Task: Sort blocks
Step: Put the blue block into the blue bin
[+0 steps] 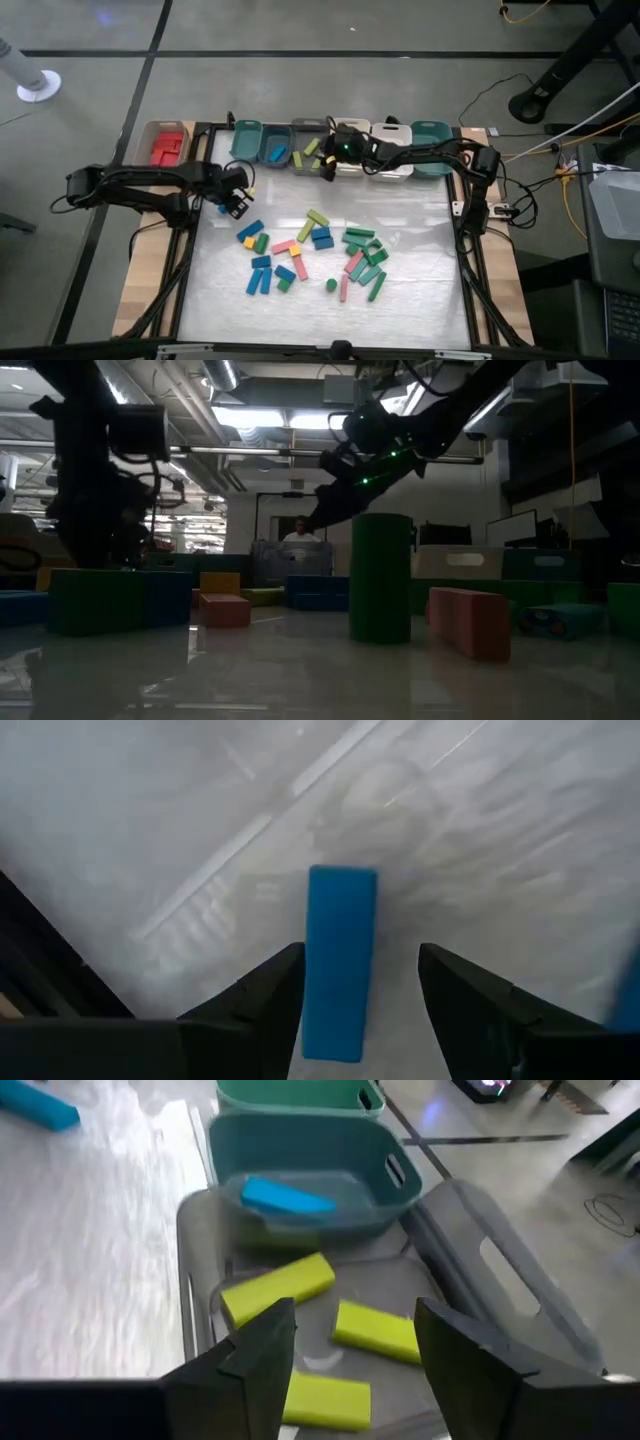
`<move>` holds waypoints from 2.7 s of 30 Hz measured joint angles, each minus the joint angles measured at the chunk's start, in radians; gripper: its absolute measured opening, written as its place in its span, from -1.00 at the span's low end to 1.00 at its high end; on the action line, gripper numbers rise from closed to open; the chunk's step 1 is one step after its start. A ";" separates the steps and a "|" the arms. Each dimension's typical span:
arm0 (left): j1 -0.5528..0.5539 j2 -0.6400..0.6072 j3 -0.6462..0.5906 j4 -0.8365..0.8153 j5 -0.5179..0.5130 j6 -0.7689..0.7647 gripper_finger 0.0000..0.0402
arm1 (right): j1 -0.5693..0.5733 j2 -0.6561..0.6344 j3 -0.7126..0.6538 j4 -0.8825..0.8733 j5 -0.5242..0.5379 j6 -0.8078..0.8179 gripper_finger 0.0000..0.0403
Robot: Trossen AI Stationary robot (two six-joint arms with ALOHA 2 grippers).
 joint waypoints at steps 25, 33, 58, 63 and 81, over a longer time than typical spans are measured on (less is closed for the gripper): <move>0.001 0.003 -0.123 0.335 -0.011 -0.074 -0.58 | 0.176 0.000 0.097 -0.552 -0.515 -0.004 0.04; 0.000 0.001 -0.115 0.827 0.061 0.055 -0.58 | 0.265 0.000 0.097 -0.613 -0.514 -0.053 0.04; 0.279 0.069 -0.113 1.256 -0.160 0.482 -0.36 | 0.386 0.060 0.095 -0.593 -0.303 -0.053 0.04; 0.290 0.128 -0.111 1.314 -0.151 0.475 -0.21 | 0.386 0.073 0.095 -0.585 -0.304 -0.053 0.04; 0.222 -0.017 -0.110 1.273 0.148 0.425 -0.11 | 0.386 0.112 0.099 -0.543 -0.263 -0.039 -0.17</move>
